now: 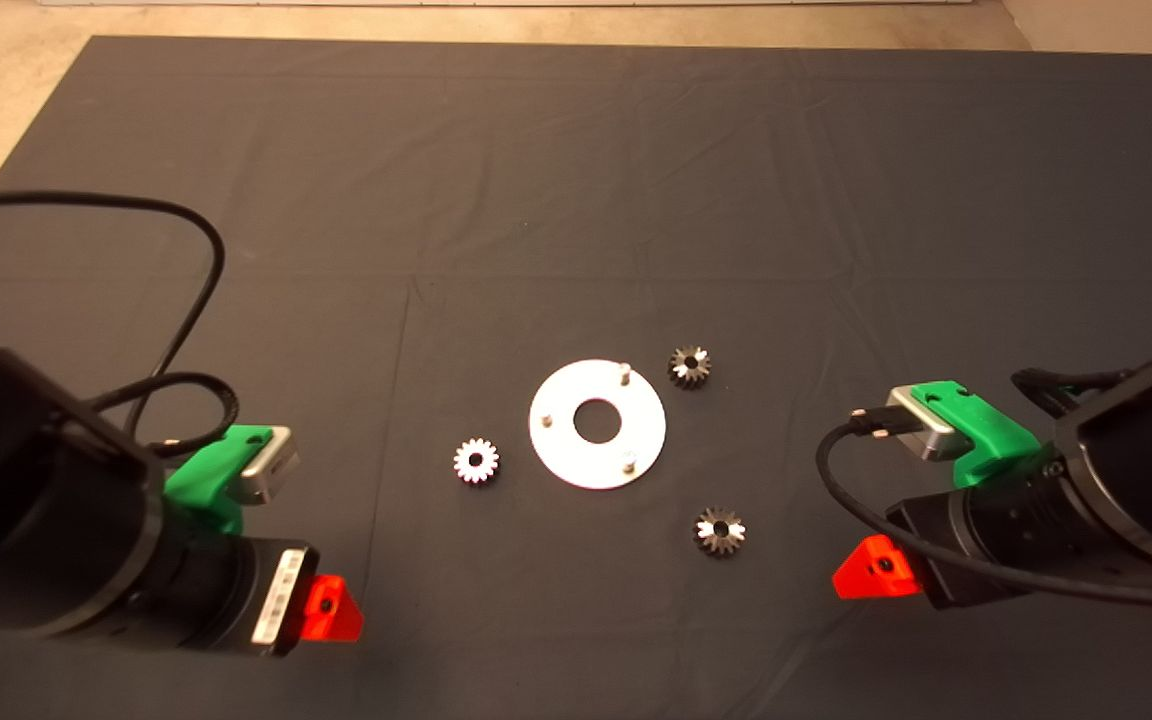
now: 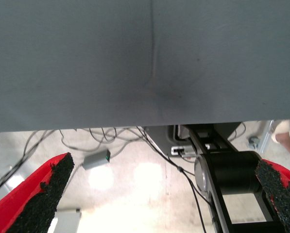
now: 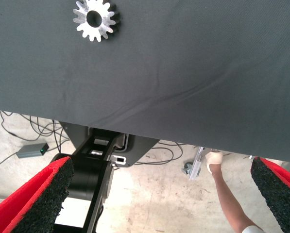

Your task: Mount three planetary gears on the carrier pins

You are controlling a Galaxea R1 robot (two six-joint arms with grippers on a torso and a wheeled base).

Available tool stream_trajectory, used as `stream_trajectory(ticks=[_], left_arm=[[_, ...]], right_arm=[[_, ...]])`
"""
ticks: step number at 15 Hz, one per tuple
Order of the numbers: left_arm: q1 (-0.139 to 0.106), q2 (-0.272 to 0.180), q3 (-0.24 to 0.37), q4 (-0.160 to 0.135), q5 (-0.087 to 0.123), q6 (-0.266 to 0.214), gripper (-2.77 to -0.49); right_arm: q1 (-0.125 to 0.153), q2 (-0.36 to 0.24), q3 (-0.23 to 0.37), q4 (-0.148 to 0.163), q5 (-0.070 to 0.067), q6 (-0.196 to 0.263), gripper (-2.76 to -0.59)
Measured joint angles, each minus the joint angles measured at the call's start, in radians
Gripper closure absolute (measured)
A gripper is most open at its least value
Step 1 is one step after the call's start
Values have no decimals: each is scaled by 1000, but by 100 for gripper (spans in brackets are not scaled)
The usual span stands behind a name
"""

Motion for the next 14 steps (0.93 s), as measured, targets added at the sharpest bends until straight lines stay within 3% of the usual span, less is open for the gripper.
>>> stream_trajectory(ticks=[1,4,7,11,14], left_arm=[[36,0,-34,15,0,22,-275],[67,8,-111,79,0,59,-275],[135,73,-167,85,0,93,-275],[142,176,-224,85,-11,94,-275],[142,207,-287,90,-9,97,-275]], right_arm=[[0,0,0,0,0,0,-273],[0,5,1,0,1,0,-273],[0,5,1,0,1,0,-273],[0,5,1,0,0,0,-273],[0,5,1,0,0,0,-273]])
